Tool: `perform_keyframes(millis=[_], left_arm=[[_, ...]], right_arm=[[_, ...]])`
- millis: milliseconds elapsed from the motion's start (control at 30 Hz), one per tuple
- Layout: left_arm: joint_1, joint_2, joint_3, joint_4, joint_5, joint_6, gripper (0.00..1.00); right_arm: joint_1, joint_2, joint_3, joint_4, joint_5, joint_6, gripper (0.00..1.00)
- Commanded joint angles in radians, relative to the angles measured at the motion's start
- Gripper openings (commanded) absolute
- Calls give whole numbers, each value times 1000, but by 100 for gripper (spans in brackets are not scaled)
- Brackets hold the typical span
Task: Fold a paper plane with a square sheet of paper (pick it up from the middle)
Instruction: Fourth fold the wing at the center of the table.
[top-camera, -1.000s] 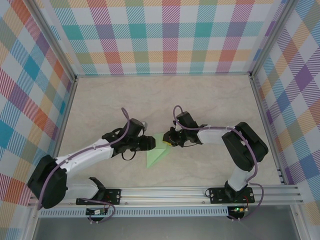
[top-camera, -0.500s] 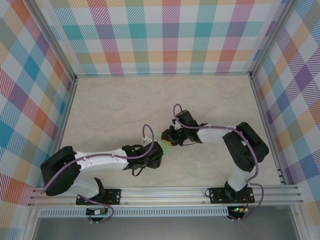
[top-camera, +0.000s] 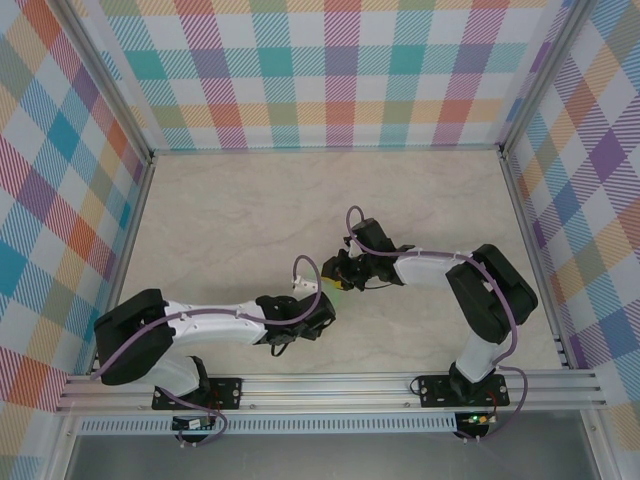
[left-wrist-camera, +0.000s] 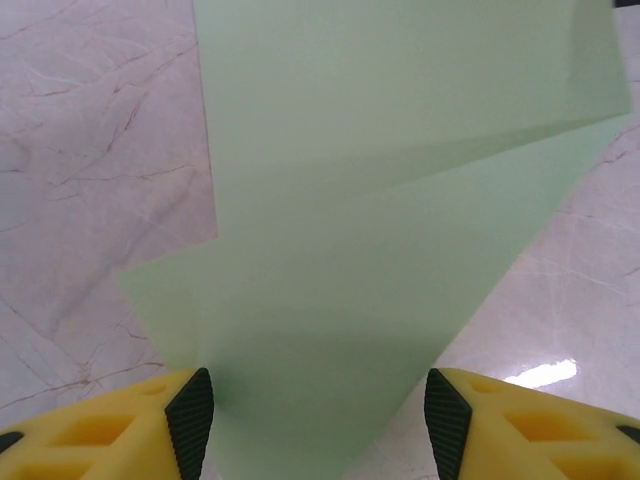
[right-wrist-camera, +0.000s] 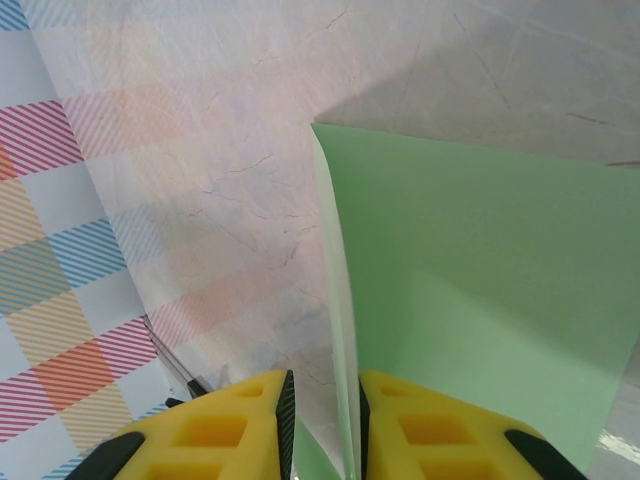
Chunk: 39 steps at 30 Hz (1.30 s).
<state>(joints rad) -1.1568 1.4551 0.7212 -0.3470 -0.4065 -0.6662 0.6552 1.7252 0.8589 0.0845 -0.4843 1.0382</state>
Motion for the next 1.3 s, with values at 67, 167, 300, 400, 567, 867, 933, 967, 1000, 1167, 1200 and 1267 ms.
perform_keyframes(millis=[67,167,300,400,567,867,933,967,1000,1167,1200,1267], left_arm=[[-26,-71,-12,-3,-63,-15,60],[-36,-57,-17,23,-49,-3,57],[-43,-14,-13,42,-39,-9,50],[-45,20,-12,51,-30,-16,49],[-46,55,-13,35,-64,-53,49],[-44,48,-22,26,-87,-68,37],[-45,49,-23,23,-93,-70,35],[-44,48,-23,20,-96,-70,35],[-46,48,-23,19,-97,-72,35],[-45,47,-26,15,-105,-72,38],[-46,47,-26,13,-107,-72,39],[-45,47,-29,11,-107,-70,39]], right_arm=[[0,-6,22,-23,-11,8,25],[0,-3,24,-27,-13,8,25],[0,-1,23,-29,-10,8,25],[0,1,23,-32,-8,9,25],[0,-3,25,-38,-5,8,25],[0,-8,26,-51,3,3,24],[1,-9,26,-54,4,3,24],[0,-10,26,-54,5,3,25],[0,-11,26,-55,6,3,25],[0,-12,26,-58,6,0,24],[0,-12,26,-57,5,-1,23],[0,-12,26,-57,5,-1,21]])
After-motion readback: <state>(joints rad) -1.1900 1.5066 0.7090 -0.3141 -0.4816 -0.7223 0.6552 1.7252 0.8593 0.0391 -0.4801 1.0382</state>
